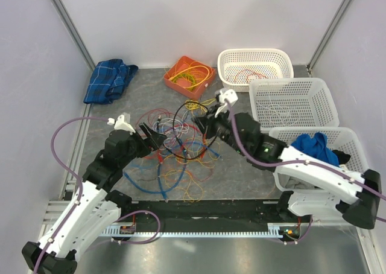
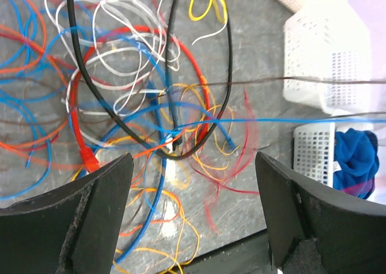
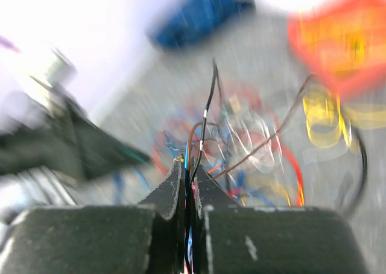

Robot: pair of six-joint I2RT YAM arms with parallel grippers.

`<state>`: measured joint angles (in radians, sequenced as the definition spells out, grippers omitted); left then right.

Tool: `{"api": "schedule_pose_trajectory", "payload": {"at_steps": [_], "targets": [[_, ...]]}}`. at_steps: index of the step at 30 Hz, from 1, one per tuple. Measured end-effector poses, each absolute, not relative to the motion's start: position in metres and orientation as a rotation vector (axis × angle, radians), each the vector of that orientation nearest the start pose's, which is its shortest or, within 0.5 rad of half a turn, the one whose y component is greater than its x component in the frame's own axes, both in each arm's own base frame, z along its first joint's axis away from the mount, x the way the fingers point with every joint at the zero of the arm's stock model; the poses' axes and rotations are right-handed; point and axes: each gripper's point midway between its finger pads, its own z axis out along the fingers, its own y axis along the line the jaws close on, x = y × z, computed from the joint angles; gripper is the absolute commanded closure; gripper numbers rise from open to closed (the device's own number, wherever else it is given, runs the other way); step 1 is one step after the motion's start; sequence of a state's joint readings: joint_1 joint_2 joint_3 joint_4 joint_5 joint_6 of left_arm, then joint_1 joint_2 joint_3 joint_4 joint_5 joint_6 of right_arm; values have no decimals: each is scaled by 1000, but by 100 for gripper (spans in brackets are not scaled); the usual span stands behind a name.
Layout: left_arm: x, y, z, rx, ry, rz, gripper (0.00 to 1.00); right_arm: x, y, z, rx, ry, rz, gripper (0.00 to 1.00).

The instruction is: Untangle the cables

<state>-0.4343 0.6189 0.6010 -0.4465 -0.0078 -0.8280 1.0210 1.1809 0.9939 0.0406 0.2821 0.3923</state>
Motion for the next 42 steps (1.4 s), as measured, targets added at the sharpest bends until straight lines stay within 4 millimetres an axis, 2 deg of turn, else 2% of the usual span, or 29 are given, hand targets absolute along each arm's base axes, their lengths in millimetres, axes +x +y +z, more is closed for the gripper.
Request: {"api": "schedule_pose_trajectory", "payload": {"at_steps": [2,4,6,13,20,24,26,27,29,31,32,35,42], "targets": [[227,-136,192,-410,2053,-772,11,241,327,346,-311,1653,842,100],[228,-134,198,-403,2024,-772,11,238,322,366,-301,1614,858,100],[229,-134,207,-390,1986,-779,11,236,319,366,-308,1618,853,100],[234,-129,227,-376,1890,-780,11,238,327,322,-384,1726,791,100],[243,-124,227,-401,1868,-741,11,244,341,287,-455,1797,735,100],[247,-123,220,-415,1891,-713,11,250,363,253,-534,1868,711,100],[249,-124,216,-417,1905,-705,11,253,381,231,-592,1914,711,100],[249,-124,215,-418,1910,-703,11,254,387,222,-615,1933,711,91],[250,-125,211,-419,1921,-697,11,254,401,199,-669,1983,713,87],[250,-125,210,-420,1925,-695,11,253,408,180,-707,2022,705,100],[250,-125,210,-420,1926,-695,11,251,407,171,-723,2047,697,100],[250,-125,210,-419,1924,-697,12,250,408,171,-730,2044,697,100],[249,-130,211,-399,1931,-727,13,249,403,198,-703,1990,727,100]]}}
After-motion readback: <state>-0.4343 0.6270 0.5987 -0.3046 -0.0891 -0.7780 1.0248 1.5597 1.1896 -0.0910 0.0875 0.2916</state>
